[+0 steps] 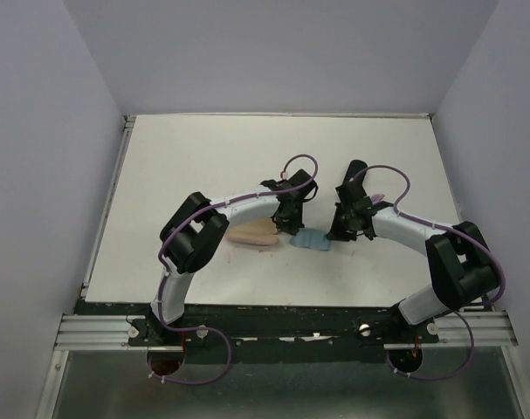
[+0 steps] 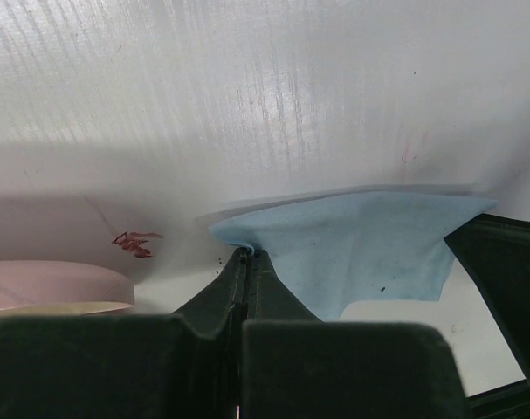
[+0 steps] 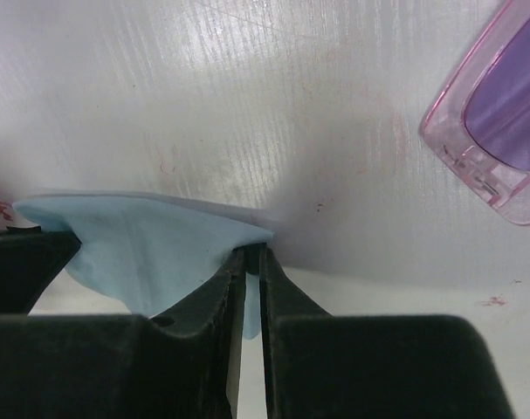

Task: Organize the sunglasses
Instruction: Pick up the folded cleaning cloth from the center of the board.

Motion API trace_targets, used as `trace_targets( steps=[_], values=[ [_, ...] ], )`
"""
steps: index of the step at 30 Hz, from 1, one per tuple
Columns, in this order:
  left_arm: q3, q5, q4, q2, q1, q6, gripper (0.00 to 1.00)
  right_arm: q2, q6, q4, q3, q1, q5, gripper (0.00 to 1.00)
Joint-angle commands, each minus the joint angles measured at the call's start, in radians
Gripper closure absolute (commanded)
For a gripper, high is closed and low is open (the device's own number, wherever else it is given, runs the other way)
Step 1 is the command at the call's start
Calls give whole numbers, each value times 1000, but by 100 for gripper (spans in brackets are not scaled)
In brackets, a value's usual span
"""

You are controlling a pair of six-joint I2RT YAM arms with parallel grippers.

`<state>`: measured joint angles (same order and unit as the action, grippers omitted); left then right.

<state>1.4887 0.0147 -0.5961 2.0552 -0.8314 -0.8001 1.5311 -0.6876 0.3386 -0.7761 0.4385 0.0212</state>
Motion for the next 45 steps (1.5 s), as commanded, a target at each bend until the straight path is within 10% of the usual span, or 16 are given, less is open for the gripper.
trace_targets(
  steps=[1,45],
  values=[
    [-2,-9,2,11,-8,13,100,35,19,5,38,0,-52,82],
    [-81,53,19,-72,-6,-70,100,32,-38,128,-69,81,82,68]
  ],
)
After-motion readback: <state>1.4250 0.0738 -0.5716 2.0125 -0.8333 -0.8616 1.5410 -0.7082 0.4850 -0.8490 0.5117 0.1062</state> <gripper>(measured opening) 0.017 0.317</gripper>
